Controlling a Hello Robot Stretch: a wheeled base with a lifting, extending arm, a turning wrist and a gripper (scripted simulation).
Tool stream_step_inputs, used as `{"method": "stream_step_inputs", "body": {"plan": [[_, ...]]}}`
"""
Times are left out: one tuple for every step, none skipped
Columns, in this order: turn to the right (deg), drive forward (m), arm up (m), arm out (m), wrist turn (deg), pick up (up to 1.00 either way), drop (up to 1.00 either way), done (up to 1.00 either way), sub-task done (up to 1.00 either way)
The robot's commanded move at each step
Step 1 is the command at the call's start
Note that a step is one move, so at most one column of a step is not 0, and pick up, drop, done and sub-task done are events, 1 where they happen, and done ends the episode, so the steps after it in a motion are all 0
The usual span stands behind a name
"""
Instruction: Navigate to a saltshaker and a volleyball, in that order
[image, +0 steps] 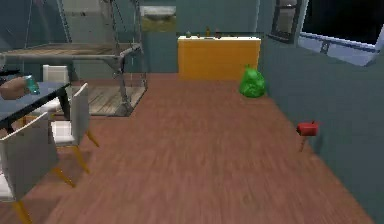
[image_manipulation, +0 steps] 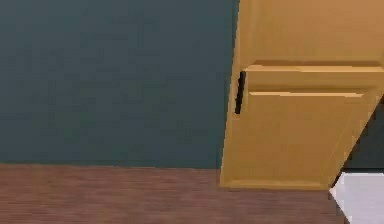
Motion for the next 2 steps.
{"method": "stream_step_inputs", "body": {"plan": [[-21.0,0.00,0.00,0.00,0.0,0.00,0.00,0.00,0.00],[0.0,1.00,0.00,0.00,0.0,0.00,0.00,0.00,0.00]]}}
